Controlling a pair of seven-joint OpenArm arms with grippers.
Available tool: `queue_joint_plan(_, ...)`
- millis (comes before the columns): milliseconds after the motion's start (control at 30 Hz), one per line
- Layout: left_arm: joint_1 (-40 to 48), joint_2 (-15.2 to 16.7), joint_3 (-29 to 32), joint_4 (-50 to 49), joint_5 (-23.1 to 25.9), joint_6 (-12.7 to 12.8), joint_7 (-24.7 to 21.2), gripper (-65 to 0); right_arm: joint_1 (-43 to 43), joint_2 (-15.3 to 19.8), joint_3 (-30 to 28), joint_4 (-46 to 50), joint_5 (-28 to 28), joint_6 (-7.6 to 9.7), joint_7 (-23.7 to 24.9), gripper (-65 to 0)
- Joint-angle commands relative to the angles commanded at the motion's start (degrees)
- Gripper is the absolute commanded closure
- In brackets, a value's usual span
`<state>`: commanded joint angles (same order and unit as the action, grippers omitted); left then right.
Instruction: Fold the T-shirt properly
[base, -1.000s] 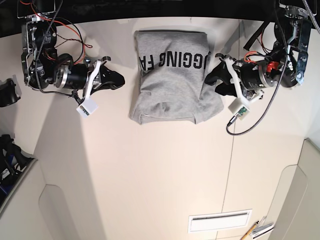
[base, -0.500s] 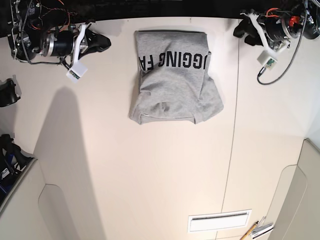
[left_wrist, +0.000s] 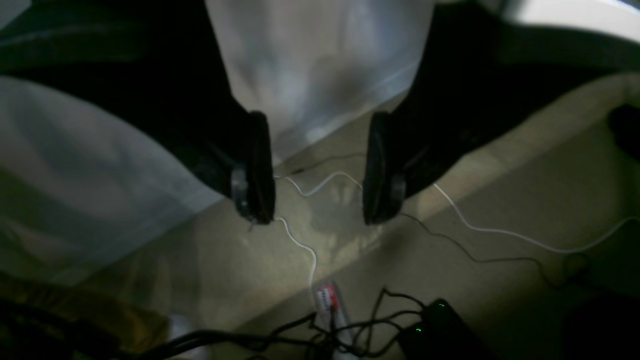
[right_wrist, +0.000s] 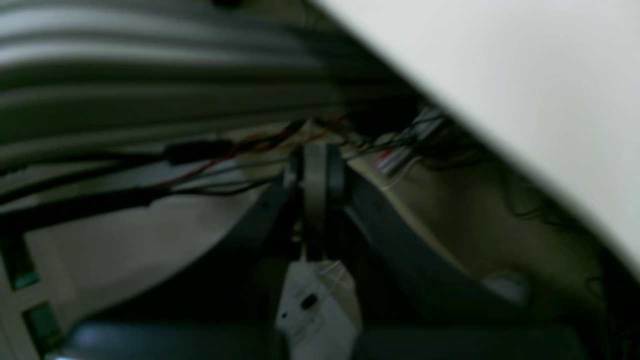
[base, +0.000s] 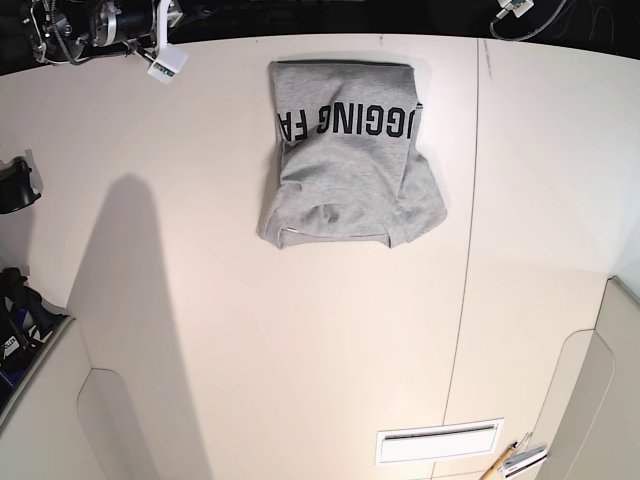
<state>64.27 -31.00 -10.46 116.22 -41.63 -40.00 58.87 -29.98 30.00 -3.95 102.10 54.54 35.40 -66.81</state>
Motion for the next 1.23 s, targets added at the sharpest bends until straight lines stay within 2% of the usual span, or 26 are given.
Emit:
queue_joint_plan(100,0.98,-0.61,5.95,-1.53,6.62,0.00,-5.29,-29.6,-0.55,2.45,-5.49,-0.04,-1.60,-0.02,-0.04,0.0)
queue_joint_plan(267,-1.20,-0.74,13.62,-11.19,16.50,0.00,-17.99,-29.6,-0.52,8.00,-13.86,-0.07,-3.04,-0.07,0.35,0.0)
queue_joint_plan(367,-4.48,-0.59,17.62,-19.39,20.52,0.00,-21.40,-29.6,-0.52,10.69,-16.85,-0.07,-4.46,-0.07,0.42,0.0)
queue_joint_plan(500,-9.81,1.53,21.84,-32.26,23.63,0.00,-24.39,-29.6,-0.52,12.74,-19.71,-0.55,-4.70,-0.09,0.90,0.0)
queue_joint_plan(567,-12.87,2.47,22.99,-38.47,23.65,0.00,-25.64,-29.6,-0.52,12.85,-20.72,-1.38,-5.05,-0.04,3.52,0.0)
queue_joint_plan(733,-21.31,2.78,23.30,-51.36,23.19,0.00,-33.46,-29.6,-0.55,12.66,-24.46,-7.28,-16.02,-0.07,9.70,0.0)
queue_joint_plan(833,-26.16,3.23,23.30,-56.98,22.56,0.00,-33.51,-29.6,-0.09,12.66,-27.04,-13.57,-22.73,-0.07,12.35,0.0)
queue_joint_plan(1000,-30.93,5.20,23.30,-61.92,20.65,0.00,-32.96,-29.6,0.63,11.72,-27.15,-23.61,-32.79,-0.07,17.66,0.0)
queue_joint_plan(1067,-32.81,7.04,23.30,-63.10,20.65,0.00,-29.90,-29.6,2.60,10.82,-27.15,-28.15,-33.11,-0.07,18.01,0.0)
queue_joint_plan(1233,-35.93,10.01,23.30,-66.05,20.65,0.00,-29.97,-29.6,7.82,9.81,-27.21,-33.90,-31.95,-0.07,20.06,0.0)
